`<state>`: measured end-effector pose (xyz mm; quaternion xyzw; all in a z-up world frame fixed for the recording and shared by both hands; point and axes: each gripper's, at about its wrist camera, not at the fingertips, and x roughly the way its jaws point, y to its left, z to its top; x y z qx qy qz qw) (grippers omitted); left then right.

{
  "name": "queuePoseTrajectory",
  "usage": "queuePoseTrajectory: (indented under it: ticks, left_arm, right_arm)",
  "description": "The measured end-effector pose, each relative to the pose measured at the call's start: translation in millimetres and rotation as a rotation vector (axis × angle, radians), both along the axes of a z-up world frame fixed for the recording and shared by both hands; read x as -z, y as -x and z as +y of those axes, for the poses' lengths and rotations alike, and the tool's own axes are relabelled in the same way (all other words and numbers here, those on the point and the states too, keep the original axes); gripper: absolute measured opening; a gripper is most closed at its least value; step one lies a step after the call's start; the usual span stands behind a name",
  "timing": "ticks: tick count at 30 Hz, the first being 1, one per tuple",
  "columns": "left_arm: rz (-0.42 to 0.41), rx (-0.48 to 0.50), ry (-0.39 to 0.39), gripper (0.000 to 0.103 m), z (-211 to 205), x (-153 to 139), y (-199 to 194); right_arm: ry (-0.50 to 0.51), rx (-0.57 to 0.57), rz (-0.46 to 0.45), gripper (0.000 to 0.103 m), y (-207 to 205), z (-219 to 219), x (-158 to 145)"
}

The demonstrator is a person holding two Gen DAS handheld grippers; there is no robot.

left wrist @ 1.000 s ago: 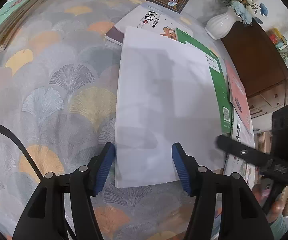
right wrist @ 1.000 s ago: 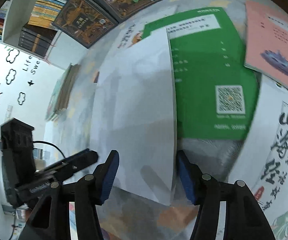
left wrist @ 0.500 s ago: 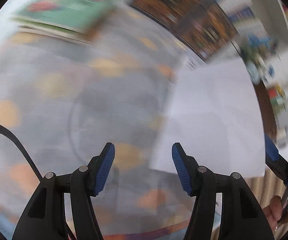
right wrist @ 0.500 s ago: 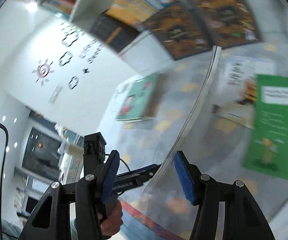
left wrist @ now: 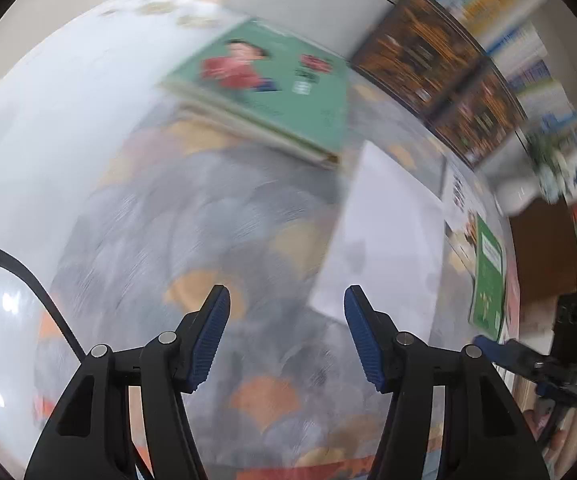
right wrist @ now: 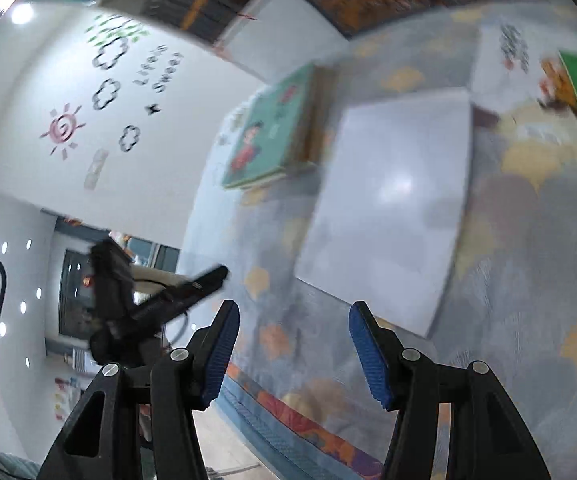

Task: Organize books
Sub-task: 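Grasp the white booklet edge with the right gripper while the left gripper holds it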

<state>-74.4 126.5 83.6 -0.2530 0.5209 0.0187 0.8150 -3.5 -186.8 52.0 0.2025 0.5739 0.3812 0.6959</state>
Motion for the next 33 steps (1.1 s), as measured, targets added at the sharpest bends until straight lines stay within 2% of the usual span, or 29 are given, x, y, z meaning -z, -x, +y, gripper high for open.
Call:
queuePoseTrajectory:
  ticks: [3,5,7,11,13,15,18,21,26,33]
  left_arm:
    - [0.039,0.12,-0.041,0.056,-22.1,6.3,-24.3]
    - [0.061,0.169,-0.059,0.056,-32.1,17.7,-37.4]
    - [0.092,0.187,-0.041,0.056,-37.0,33.3,-47.7]
    - [0.126,0.231,-0.034,0.056,-50.7,53.4,-57.9]
    - [0.117,0.258,-0.061,0.056,-60.2,53.4,-57.3]
    - [0.112,0.288,-0.04,0.056,-66.0,53.5,-57.8]
    - [0.109,0.305,-0.032,0.064,-72.1,53.4,-57.0]
    - [0.105,0.337,-0.089,0.066,-81.3,52.2,-55.4]
    - [0.088,0.292,0.044,0.07,-64.1,54.4,-51.7]
    - [0.067,0.175,0.298,0.07,-24.3,59.4,-47.9]
  right_arm:
    - [0.043,0.056,0.013,0.056,-0.5,-5.2,11.8]
    - [0.108,0.107,0.005,0.056,-4.2,-9.4,20.6]
    - [0.195,0.145,-0.007,0.056,-10.5,-12.0,30.1]
    - [0.259,0.188,-0.002,0.056,-26.6,-11.2,43.9]
    - [0.255,0.197,0.008,0.056,-30.4,-10.2,50.8]
    - [0.243,0.201,-0.005,0.057,-30.4,-10.5,49.4]
    - [0.23,0.189,0.0,0.058,-27.3,-7.0,45.3]
    - [0.193,0.184,-0.037,0.058,-17.8,-8.1,29.1]
    - [0.095,0.163,-0.105,0.058,-3.6,-6.5,-11.2]
    - [0.014,0.084,-0.217,0.058,9.4,31.1,-60.6]
